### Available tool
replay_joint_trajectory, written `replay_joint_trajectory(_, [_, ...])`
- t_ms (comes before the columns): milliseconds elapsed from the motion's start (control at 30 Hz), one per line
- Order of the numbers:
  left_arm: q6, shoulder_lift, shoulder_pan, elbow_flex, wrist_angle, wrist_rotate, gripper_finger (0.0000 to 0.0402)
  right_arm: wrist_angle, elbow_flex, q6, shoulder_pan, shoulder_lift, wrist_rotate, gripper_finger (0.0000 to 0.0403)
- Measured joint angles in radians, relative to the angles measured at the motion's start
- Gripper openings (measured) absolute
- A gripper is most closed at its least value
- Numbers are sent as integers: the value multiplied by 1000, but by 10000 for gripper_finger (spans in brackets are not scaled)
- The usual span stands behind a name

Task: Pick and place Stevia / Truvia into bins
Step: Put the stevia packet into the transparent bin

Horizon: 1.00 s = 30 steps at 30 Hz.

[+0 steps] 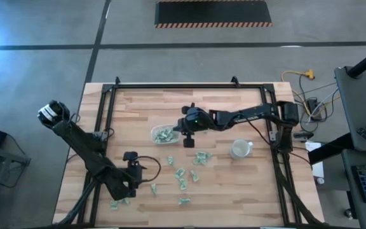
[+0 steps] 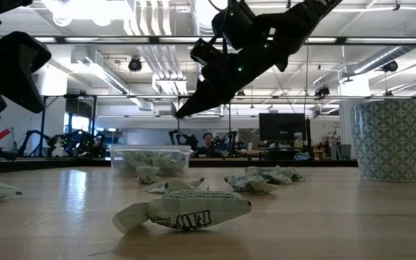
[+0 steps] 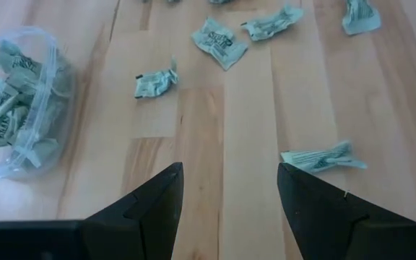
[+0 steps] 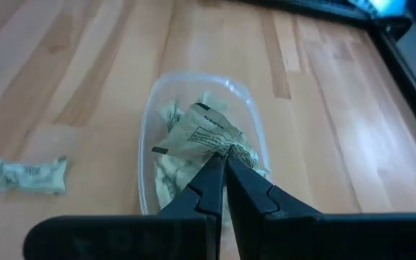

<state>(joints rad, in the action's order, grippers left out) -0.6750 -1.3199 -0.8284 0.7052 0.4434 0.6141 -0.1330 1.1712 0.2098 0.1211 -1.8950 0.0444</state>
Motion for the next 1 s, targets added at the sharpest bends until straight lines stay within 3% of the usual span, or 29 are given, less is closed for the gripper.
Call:
replay_joint_trajectory(300, [4,11,0,0,-17,27,208,-45,1,-15,5,-57,36,15])
replay_joint_trajectory(567, [3,11,2,0,-25,28,208,-60,1,-46,4,-77,35,102])
replay_joint_trajectory(667, [21,11,5,0,-25,75,208,-50,0,-45,4,-65,35,133])
replay_joint_trajectory(800, [121,-14,32,-4,-94,154,208,-5,0,-7,-13,-23,33,151])
replay_joint_trajectory(1000, [331,-97,118,-3,-280,155,208,158,-3,35,-56,64,35,142])
